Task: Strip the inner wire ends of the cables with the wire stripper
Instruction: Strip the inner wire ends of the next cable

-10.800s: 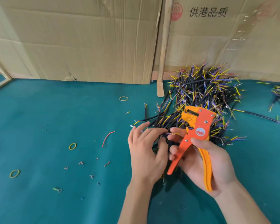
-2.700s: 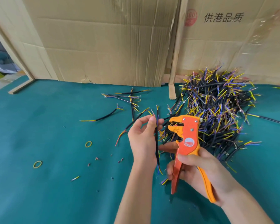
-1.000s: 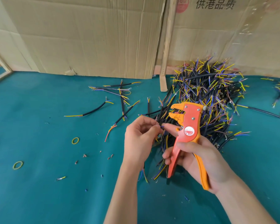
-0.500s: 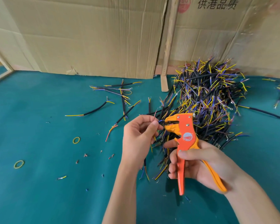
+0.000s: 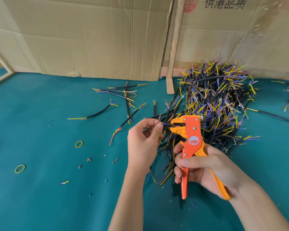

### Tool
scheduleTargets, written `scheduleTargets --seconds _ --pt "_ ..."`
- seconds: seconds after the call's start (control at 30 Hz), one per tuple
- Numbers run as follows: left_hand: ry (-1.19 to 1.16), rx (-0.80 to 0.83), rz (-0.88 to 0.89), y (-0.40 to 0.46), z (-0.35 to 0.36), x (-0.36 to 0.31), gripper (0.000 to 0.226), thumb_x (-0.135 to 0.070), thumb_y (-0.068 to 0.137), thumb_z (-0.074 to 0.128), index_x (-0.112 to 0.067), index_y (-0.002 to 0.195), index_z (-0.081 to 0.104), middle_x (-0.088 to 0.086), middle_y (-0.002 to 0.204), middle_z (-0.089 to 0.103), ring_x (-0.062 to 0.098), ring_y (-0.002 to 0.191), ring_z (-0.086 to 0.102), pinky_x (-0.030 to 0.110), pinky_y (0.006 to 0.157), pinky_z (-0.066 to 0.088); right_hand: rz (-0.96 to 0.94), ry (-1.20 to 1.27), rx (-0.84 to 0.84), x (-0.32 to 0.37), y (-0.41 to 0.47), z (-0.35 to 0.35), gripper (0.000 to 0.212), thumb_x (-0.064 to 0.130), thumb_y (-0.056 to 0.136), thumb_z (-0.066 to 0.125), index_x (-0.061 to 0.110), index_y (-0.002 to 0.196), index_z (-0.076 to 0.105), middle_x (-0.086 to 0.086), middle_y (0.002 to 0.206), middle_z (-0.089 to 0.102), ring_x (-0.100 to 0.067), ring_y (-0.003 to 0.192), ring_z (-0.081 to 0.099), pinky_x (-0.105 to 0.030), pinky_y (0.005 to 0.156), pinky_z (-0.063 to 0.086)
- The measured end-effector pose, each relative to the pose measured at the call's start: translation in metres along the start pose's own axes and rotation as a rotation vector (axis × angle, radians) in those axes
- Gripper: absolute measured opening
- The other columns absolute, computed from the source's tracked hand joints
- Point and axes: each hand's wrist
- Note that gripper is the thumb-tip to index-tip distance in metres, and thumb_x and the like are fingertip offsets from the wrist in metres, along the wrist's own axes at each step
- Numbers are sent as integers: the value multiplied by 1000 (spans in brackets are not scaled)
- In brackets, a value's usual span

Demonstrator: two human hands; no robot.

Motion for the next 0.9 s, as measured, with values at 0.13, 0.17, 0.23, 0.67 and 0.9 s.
scheduleTargets --seconds 0.13,0.17,0.23,0.67,0.9 --pt "6 -5 5 -1 1 1 16 -10 94 68 -19 81 70 -7 60 62 10 51 52 19 51 44 -26 25 4 -2 3 0 40 -5 68 77 -3 106 64 -21 79 53 -38 68 61 -50 67 57" --pt "9 -2 6 -1 1 0 15 -10 94 68 -18 82 70 -7 60 63 9 52 53 19 51 44 -26 23 13 -3 3 -1 41 -5 68 77 -3 107 63 -22 80 53 -38 68 61 -51 68 57" --pt "14 9 6 -2 2 0 12 -10 93 69 -16 83 71 -7 63 64 10 54 56 21 52 44 -19 16 22 -4 3 -1 41 -7 70 74 -3 109 62 -22 80 53 -38 69 61 -51 69 57" --pt "31 103 -7 0 0 4 9 -8 89 73 -15 84 75 -6 61 66 4 47 51 15 49 40 37 -40 43 2 -2 -7 31 5 68 81 3 97 69 -18 72 51 -34 60 56 -46 60 54" --pt "-3 159 -12 1 -3 3 13 -5 84 78 -18 80 77 0 65 71 13 57 62 15 47 41 56 -39 72 4 -4 -11 24 9 73 79 4 95 70 -16 71 49 -31 57 53 -44 56 52"
Point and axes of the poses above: each hand's wrist, its own y-axis towards the middle knuckle, its own z-axis out of the palm, x = y × z
